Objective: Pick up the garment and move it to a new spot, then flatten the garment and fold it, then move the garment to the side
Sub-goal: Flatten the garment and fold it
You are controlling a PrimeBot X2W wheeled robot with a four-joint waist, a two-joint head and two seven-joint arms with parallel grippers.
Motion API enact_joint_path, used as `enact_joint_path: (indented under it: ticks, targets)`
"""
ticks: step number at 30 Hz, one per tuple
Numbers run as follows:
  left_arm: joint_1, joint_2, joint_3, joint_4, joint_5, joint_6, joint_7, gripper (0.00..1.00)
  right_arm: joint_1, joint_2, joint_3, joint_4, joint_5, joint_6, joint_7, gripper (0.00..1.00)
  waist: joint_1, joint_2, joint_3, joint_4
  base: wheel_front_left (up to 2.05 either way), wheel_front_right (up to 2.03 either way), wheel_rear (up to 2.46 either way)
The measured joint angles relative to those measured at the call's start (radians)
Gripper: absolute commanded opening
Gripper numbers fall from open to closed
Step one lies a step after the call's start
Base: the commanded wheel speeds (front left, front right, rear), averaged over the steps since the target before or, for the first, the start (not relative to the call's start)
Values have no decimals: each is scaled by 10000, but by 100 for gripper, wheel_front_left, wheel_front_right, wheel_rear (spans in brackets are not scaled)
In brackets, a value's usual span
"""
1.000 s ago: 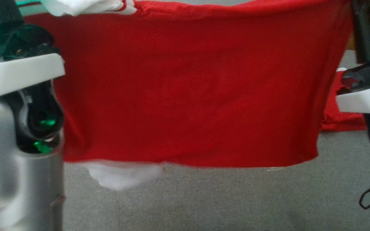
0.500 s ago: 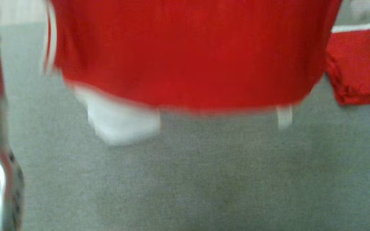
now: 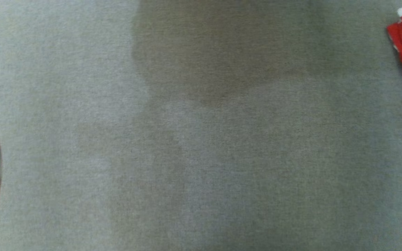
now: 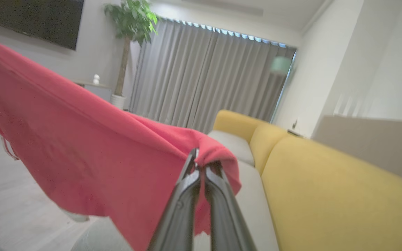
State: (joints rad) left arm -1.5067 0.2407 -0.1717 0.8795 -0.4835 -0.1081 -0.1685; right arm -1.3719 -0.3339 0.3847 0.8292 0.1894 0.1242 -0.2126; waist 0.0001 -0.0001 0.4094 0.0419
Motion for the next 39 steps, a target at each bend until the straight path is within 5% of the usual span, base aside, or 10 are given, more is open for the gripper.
enact_joint_path:
  ticks: [8, 16, 29, 39]
  targets:
    - [1645, -90, -1285, 826, 293, -184, -151, 0, 1581, -267, 1521, 1160, 1103, 0, 199, 0, -1, 0, -96, 334, 0, 0, 0]
    - [4608, 165, -3382, 36, -771, -244, 226, 0, 3284, -1101, 3741, 1064, 2993, 0, 1588, 0, -3, 0, -830, 544, 0, 0, 0]
    - [7816, 2525, -6123, -3081, -2761, -245, 2516, 0, 4717, -2529, 6249, -698, 5603, 0, 3465, 0, -4, 1, -2268, 605, 0, 0, 0]
    - [9299, 4268, -6788, -5678, -4640, -245, 4865, 0, 5427, -2982, 7380, -1360, 6863, 0, 4098, 0, -3, 1, -3341, 582, 0, 0, 0]
